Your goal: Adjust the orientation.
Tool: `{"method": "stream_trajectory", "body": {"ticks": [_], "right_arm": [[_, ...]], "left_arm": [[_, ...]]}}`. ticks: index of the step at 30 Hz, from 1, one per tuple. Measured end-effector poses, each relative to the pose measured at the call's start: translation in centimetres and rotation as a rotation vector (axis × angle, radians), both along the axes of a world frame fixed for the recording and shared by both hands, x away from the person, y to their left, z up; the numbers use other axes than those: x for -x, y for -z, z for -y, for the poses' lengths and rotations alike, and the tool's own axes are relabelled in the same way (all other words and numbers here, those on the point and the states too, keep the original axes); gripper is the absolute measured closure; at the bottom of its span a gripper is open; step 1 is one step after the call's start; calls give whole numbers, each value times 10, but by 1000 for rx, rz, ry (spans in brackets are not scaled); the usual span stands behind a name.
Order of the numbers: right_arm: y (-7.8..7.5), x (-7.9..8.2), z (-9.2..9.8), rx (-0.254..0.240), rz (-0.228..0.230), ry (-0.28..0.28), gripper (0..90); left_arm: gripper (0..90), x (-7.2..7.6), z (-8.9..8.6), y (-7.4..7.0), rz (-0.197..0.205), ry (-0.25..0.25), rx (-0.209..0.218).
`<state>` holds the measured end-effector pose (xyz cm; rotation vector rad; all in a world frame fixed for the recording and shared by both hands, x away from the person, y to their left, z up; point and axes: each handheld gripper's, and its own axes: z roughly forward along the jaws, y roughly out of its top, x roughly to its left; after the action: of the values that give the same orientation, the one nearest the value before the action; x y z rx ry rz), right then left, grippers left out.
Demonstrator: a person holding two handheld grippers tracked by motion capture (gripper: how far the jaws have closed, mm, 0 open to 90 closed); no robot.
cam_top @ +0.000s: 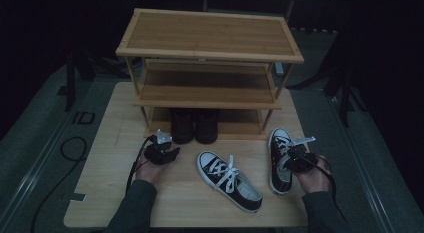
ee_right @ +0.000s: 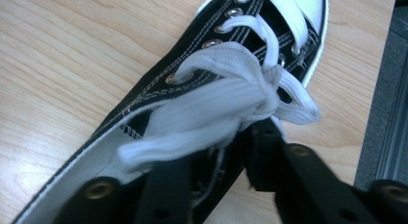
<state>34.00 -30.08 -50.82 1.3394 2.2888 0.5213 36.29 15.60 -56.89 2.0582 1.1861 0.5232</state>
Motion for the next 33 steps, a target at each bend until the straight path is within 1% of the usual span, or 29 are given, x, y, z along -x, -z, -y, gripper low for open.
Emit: {"method": "stream_trajectory", "body": {"ticks": [2,3,4,6,9,10,15,18,21,27,29,31,32,33], "right_arm": [[0,2,2,10,5,3,820],[0,2,2,10,5,3,820],[-1,4,5,-1,14,11,832],[-1,5,8,-24,18,15,836],[-1,6,8,-26,29,16,838],[0,8,9,-23,44,10,840],[-1,13,14,-41,62,17,848],[-3,17,18,-60,65,12,849],[-4,20,22,-72,71,-5,850],[-5,23,27,-100,82,-18,852],[-7,25,26,-102,94,-47,852],[-8,26,25,-102,97,-54,852],[-10,27,23,-103,101,-71,853],[-12,28,22,-107,105,-77,854]], "left_arm": [[568,0,0,0,0,1,2],[568,0,0,0,0,1,2],[569,0,0,0,0,1,2],[568,0,0,0,0,0,1],[568,0,0,0,0,0,1],[568,0,0,0,-1,1,3],[568,0,0,0,-1,1,2],[568,0,0,0,-1,0,2],[568,-1,0,0,-1,0,3],[568,-1,0,0,-1,-1,3],[568,-1,0,0,-1,-1,3],[568,-1,0,0,-1,-1,4],[568,-1,0,0,-1,-2,4],[568,-1,0,0,-1,-2,4]]}}
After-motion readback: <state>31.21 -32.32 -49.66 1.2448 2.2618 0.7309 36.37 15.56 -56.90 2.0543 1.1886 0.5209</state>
